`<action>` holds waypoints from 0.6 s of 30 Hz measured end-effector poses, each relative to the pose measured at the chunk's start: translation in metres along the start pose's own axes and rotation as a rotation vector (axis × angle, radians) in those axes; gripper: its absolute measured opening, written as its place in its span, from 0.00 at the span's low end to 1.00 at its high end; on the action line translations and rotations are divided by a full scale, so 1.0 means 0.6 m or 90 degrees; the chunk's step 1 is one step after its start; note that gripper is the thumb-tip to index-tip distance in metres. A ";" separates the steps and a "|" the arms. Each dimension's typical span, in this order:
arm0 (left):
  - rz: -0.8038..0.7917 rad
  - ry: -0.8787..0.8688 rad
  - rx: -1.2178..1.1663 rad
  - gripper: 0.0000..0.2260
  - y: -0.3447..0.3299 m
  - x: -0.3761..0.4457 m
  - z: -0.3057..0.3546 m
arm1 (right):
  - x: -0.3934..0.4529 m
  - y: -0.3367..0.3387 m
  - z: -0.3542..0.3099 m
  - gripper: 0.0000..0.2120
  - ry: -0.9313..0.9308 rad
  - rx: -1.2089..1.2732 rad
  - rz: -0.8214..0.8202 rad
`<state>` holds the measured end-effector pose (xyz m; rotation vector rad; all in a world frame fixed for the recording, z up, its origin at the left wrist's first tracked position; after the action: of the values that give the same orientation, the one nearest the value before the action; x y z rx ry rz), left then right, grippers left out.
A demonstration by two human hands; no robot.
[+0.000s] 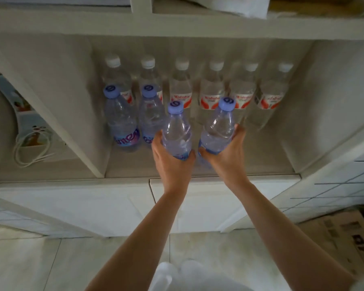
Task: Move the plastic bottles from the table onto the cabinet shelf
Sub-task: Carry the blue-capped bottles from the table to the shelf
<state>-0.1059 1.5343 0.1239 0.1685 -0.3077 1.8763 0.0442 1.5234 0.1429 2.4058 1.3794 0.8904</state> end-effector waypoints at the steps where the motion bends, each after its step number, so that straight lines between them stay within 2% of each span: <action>1: 0.010 -0.006 -0.007 0.41 -0.003 -0.002 -0.003 | 0.001 -0.002 0.005 0.39 0.002 -0.001 -0.003; 9: 0.012 -0.036 0.027 0.43 -0.021 -0.012 -0.019 | -0.003 -0.018 0.021 0.41 0.025 0.021 -0.016; 16: -0.217 0.030 0.020 0.47 0.026 0.005 -0.031 | -0.001 0.014 0.051 0.45 0.055 0.018 -0.196; 18: -0.249 0.033 0.048 0.46 0.035 0.013 -0.032 | 0.004 0.021 0.060 0.45 0.031 -0.001 -0.228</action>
<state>-0.1278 1.5408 0.1048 0.2150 -0.1545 1.5030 0.0760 1.5223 0.1218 2.0502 1.7514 0.8559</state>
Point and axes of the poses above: each hand's wrist, its own x-axis towards the middle knuckle, its own y-axis out of the back of the hand, z = x × y, the point moved 3 cm from there along x, towards the middle knuckle, and after that the axes turned 13 degrees about -x, right-handed, at the moved point
